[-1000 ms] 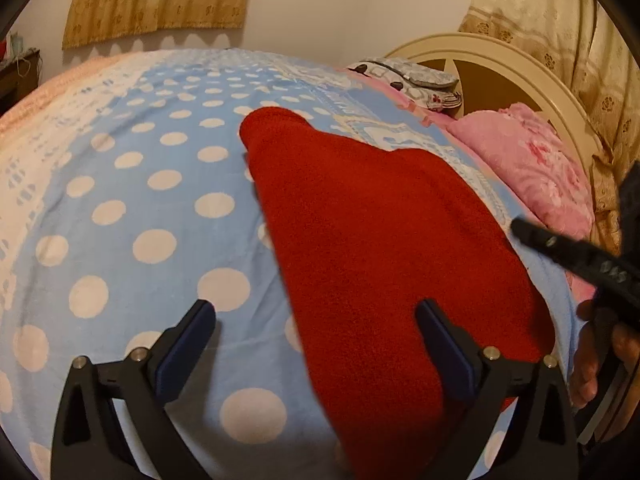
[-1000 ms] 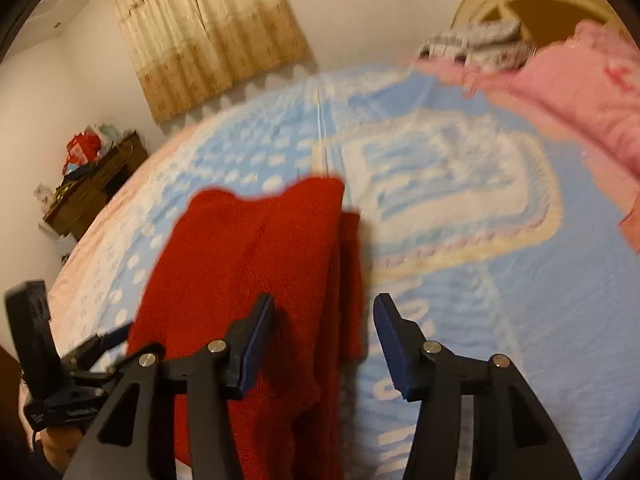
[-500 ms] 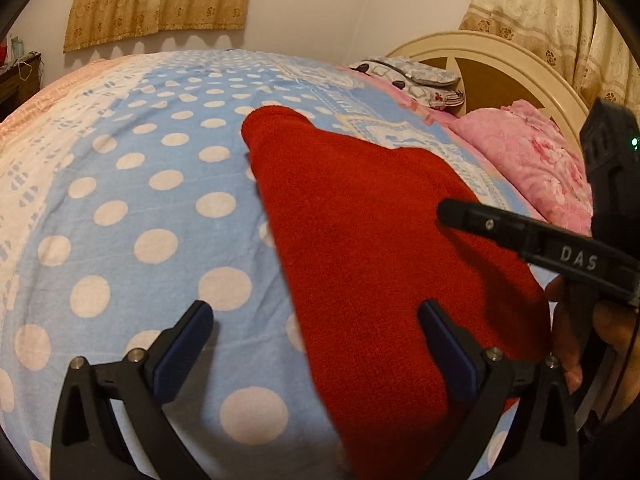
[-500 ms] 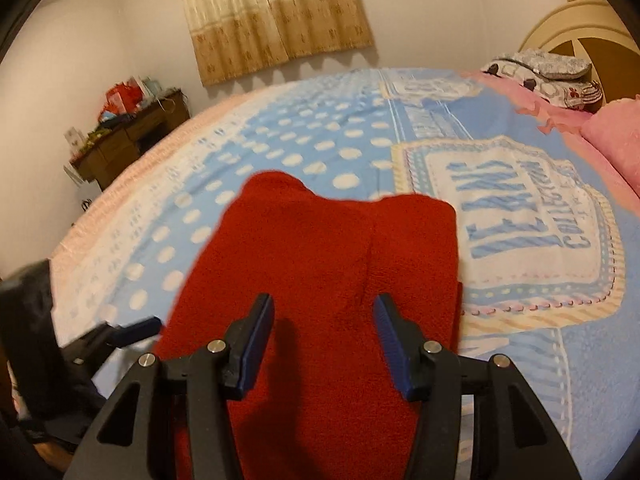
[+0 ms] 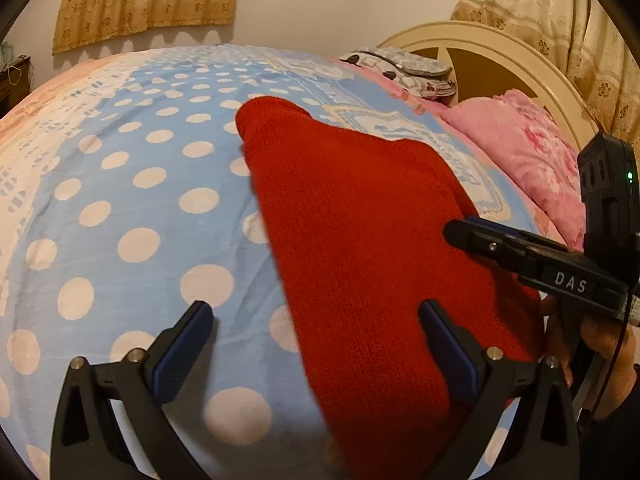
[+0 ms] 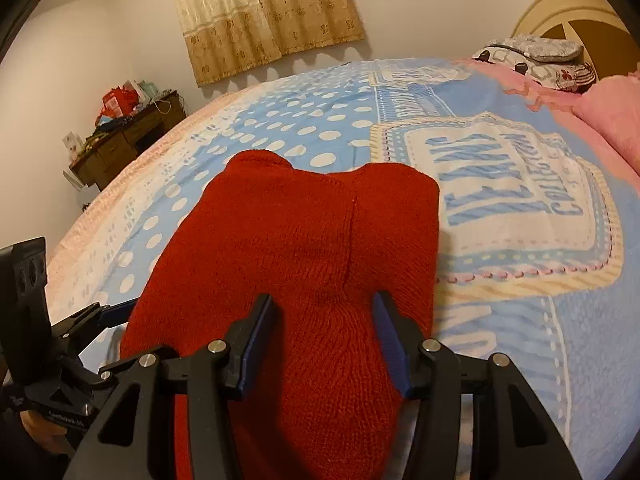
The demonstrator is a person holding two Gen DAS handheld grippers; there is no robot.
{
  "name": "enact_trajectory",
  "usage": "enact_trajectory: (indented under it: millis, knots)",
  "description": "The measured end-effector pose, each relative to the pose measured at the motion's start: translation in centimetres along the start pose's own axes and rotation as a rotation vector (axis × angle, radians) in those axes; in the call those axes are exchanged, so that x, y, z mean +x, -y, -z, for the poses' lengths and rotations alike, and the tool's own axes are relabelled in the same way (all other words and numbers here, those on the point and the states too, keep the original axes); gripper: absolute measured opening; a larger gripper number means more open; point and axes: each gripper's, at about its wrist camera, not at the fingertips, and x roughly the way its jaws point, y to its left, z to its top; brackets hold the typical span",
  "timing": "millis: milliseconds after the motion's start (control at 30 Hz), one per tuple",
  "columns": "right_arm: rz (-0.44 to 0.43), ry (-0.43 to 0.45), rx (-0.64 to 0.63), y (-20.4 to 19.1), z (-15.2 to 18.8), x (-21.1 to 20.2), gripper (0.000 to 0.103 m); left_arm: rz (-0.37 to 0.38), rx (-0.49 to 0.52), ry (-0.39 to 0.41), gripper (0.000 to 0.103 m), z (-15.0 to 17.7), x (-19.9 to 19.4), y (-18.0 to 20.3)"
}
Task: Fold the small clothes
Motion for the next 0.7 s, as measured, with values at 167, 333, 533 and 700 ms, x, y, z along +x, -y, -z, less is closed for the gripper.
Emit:
enact_trajectory:
  millis: [167,333,533,700]
  knots:
    - [0.008,0.008,0.011,0.0,0.0,0.1,0.052,0.031,-0.024,-0.016,0.103,0.0,0.3,-0.2]
    - [0.006,0.024,0.002,0.0,0.3,-0.3,0.052,0.017,-0.009,-0.002,0.103,0.2,0.0,0.3]
    - [0.026,0.072,0.077,1.5,-3.3,-1.9,0.051,0.018,-0.015,0.001,0.103,0.2,0.1,0.1]
    - [0.043,-0.085,0.110,2.8,-4.3,2.4,0.044,0.045,0.022,-0.001,0.103,0.3,0.0,0.7]
